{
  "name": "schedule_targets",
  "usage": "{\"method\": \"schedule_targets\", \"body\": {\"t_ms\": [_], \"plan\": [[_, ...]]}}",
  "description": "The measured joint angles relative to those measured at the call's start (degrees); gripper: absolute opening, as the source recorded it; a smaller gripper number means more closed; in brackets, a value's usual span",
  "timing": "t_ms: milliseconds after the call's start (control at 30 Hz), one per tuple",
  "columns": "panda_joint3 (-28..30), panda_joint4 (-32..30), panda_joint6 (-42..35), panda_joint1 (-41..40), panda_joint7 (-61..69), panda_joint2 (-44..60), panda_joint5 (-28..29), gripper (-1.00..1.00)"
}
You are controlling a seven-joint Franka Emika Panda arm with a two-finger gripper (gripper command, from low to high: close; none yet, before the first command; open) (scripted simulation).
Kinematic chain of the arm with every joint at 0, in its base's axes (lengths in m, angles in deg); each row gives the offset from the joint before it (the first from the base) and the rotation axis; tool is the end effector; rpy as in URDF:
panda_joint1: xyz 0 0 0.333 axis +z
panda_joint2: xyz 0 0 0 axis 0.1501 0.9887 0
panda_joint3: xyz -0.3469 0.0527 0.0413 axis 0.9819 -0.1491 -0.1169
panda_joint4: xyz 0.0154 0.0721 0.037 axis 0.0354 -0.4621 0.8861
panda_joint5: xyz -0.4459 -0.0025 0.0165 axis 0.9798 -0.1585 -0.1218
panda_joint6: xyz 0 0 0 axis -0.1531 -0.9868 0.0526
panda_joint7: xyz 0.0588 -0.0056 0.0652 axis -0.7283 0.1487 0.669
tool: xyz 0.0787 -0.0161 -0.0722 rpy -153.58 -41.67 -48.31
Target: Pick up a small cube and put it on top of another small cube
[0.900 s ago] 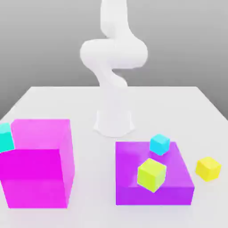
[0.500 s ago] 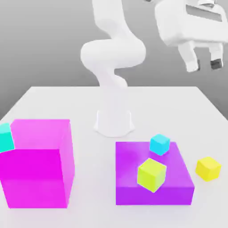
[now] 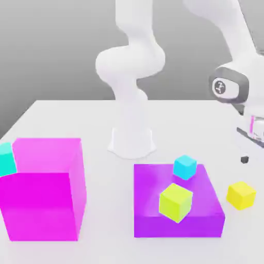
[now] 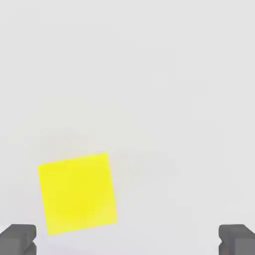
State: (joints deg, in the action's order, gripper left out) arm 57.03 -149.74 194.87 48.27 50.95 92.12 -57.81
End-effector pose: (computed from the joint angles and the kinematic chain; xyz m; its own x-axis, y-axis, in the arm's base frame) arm 0.3167 0.3309 0.1822 0.3707 0.9287 0.0119 0.9287 -0.3708 0.0027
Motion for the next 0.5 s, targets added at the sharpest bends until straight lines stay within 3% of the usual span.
{"method": "schedule_targets", "body": {"t_ms": [167, 200, 500], "plan": [[2.62, 1.49, 8.11, 2.38, -1.40, 10.28, 3.22, 0.00], [2.90, 1.67, 8.98, 2.62, -1.55, 11.34, 3.40, -1.00], [2.10, 1.04, 6.08, 1.99, -1.08, 7.88, 2.86, -1.00]]}}
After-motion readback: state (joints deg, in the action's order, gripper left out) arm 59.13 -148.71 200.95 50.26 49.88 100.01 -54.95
